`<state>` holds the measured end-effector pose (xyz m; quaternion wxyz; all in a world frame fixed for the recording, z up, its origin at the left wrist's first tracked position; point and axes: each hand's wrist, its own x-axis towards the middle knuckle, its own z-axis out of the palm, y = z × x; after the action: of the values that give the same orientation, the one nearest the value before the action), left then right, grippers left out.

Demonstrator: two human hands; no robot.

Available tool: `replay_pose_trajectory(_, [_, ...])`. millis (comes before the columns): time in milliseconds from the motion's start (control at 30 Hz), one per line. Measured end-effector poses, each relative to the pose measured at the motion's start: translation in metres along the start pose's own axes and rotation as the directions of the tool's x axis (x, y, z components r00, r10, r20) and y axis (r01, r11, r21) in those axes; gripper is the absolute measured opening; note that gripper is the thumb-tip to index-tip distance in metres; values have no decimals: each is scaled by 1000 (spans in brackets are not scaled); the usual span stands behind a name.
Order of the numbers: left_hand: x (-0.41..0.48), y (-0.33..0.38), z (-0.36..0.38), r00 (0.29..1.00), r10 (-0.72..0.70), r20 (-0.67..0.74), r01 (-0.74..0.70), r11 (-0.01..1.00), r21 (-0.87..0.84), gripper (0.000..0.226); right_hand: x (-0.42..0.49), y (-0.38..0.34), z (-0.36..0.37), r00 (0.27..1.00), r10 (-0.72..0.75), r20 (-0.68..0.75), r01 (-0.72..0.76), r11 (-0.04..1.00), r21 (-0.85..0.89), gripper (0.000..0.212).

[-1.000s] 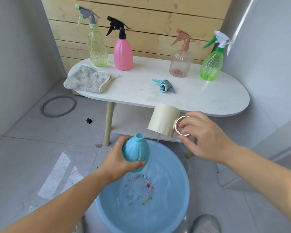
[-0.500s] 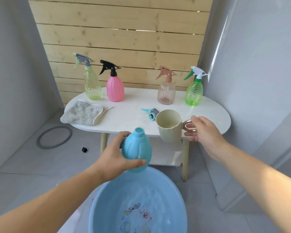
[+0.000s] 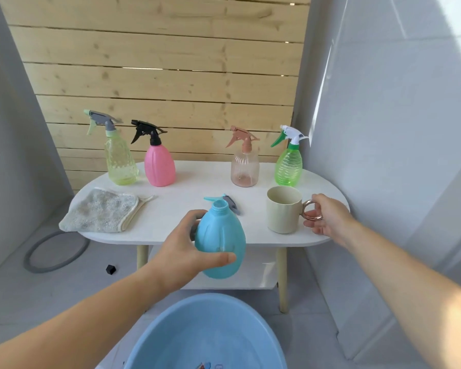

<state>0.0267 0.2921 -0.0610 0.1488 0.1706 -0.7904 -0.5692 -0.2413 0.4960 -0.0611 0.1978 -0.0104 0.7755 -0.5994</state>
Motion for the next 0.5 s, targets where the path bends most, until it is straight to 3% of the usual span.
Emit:
replay_pose_trajectory(300, [12,-4,4,1000,-1,-1,1,1000,-21,77,3,0,6,985,-127,-117,86,948,-306,41])
replay_pose_trajectory(400, [13,-4,5,1000,-4,-4,4,1000,-22,79,-3,-12,6,922,-301,-244,164,874,-458,52])
replay_pose_trajectory(500, [14,-4,4,1000,-13,-11,12,999,-29,78,-18,-34,17,846,-465,-262,278,803,-527,47])
